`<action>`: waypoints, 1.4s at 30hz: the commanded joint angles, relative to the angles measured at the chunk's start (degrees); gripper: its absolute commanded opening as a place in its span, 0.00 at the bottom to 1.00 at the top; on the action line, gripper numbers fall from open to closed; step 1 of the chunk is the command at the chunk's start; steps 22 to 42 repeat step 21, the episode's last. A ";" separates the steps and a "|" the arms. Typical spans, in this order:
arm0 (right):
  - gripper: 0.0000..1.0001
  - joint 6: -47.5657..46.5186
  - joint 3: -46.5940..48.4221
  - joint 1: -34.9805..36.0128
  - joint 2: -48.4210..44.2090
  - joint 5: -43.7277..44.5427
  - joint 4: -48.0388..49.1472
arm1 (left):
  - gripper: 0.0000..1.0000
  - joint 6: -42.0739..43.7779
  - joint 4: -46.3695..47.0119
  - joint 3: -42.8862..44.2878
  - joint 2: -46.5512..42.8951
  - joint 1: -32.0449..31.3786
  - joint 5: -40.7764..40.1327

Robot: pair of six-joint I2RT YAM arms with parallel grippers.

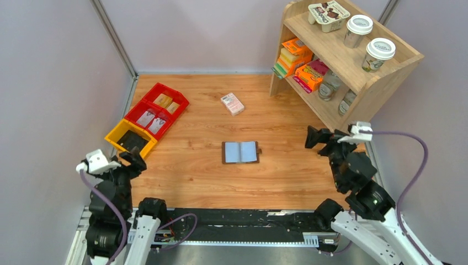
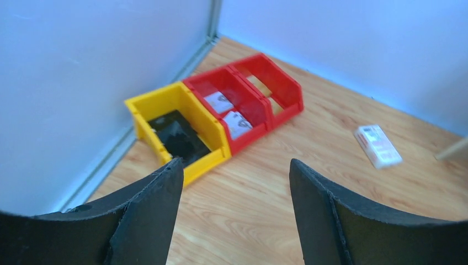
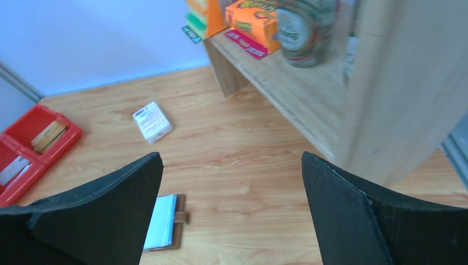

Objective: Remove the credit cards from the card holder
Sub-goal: Reset both arms

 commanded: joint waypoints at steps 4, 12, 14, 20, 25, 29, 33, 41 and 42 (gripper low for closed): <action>1.00 -7.86 -6.93 0.18 -15.89 11.55 3.77 | 0.79 7.49 -3.30 -2.52 -11.74 -0.05 -13.41; 1.00 -13.84 -7.63 0.18 -23.10 15.08 0.26 | 0.79 8.46 -0.60 -4.89 -11.56 -0.05 -12.19; 1.00 -12.62 -8.42 0.18 -24.60 15.79 -1.67 | 0.79 8.11 -0.68 -4.98 -11.39 -0.05 -13.51; 1.00 -14.63 -10.89 0.18 -31.01 16.14 1.04 | 0.79 6.53 -0.68 -5.16 -10.86 0.04 -16.68; 1.00 -14.54 -10.98 0.18 -31.63 16.05 1.04 | 0.79 6.26 -0.42 -5.51 -10.94 -0.05 -16.85; 1.00 -14.54 -10.98 0.18 -31.63 16.05 1.04 | 0.79 6.26 -0.42 -5.51 -10.94 -0.05 -16.85; 1.00 -14.54 -10.98 0.18 -31.63 16.05 1.04 | 0.79 6.26 -0.42 -5.51 -10.94 -0.05 -16.85; 1.00 -14.54 -10.98 0.18 -31.63 16.05 1.04 | 0.79 6.26 -0.42 -5.51 -10.94 -0.05 -16.85; 1.00 -14.54 -10.98 0.18 -31.63 16.05 1.04 | 0.79 6.26 -0.42 -5.51 -10.94 -0.05 -16.85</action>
